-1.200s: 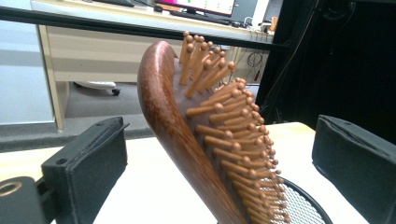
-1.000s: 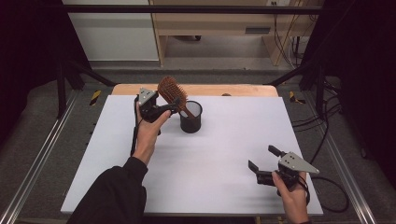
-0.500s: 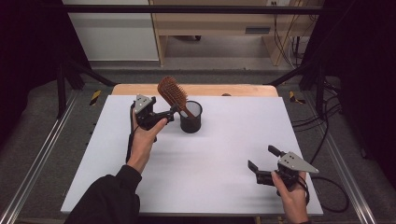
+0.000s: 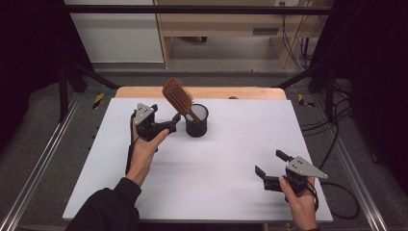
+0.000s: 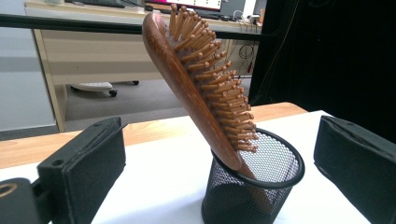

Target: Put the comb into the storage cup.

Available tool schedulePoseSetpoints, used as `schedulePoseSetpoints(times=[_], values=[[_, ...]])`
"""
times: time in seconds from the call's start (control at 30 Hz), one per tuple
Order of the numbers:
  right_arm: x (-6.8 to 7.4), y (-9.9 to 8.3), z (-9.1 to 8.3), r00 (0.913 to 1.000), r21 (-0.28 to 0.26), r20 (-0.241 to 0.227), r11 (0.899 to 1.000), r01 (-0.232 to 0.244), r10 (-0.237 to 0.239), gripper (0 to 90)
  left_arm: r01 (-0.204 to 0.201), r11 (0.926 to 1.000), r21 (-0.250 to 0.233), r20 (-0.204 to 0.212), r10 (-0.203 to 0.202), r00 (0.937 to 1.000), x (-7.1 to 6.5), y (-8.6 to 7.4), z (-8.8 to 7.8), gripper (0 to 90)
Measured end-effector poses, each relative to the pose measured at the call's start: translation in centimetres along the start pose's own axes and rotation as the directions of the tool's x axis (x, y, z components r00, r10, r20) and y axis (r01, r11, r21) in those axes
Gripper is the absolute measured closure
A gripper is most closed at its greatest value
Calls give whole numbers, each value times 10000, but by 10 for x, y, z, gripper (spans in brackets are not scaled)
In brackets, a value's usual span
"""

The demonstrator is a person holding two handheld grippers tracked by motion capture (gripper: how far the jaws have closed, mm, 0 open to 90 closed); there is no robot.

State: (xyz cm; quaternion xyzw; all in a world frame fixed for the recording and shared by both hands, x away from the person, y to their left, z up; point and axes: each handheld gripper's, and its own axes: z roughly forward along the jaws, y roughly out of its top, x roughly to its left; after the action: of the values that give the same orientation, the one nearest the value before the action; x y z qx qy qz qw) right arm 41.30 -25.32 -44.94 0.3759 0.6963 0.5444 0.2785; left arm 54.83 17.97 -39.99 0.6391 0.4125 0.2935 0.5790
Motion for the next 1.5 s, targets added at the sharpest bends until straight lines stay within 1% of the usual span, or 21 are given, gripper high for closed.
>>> schedulePoseSetpoints(times=[0.23, 0.37, 0.57, 0.8, 0.97, 1.17, 1.23, 1.3, 1.43, 1.5], values=[[0, 0, 0, 10000, 11, -44, 10000, -32, 32, 32, -29, 10000, -84, 76, 29, 10000, -1, -3, -9, 23], [0, 0, 0, 9999, 7, -79, 10000, -74, 74, 31, 22, 10000, -63, 85, -22, 10000, 0, -7, -16, 23], [0, 0, 1, 9999, 20, -107, 10000, -48, 48, 30, -33, 10000, -36, 103, 33, 9999, 3, -12, -25, 23], [0, 0, 1, 10000, 36, -86, 10000, -46, 46, 30, -247, 9997, -30, 74, 248, 9997, 8, -17, -39, 23], [0, 0, 1, 10000, 35, -83, 10000, -39, 40, 30, -132, 9999, -59, 41, 132, 9999, 13, -21, -48, 23], [0, 0, 1, 9999, 25, -93, 10000, -83, 84, 30, -110, 9999, -113, -60, 109, 9999, 18, -25, -61, 22], [0, 0, 1, 9999, 20, -96, 10000, -90, 90, 30, -161, 9998, -109, -90, 160, 9998, 20, -27, -66, 22], [0, 0, 1, 9999, 8, -99, 10000, -76, 76, 30, -311, 9995, -87, -115, 310, 9995, 21, -28, -71, 22], [0, 0, 1, 9999, 9, -109, 10000, -93, 93, 30, -407, 9992, -44, -21, 407, 9992, 24, -31, -81, 22], [0, 0, 1, 9999, 18, -113, 10000, -94, 94, 30, -573, 9983, -41, -65, 573, 9983, 26, -31, -86, 21]])
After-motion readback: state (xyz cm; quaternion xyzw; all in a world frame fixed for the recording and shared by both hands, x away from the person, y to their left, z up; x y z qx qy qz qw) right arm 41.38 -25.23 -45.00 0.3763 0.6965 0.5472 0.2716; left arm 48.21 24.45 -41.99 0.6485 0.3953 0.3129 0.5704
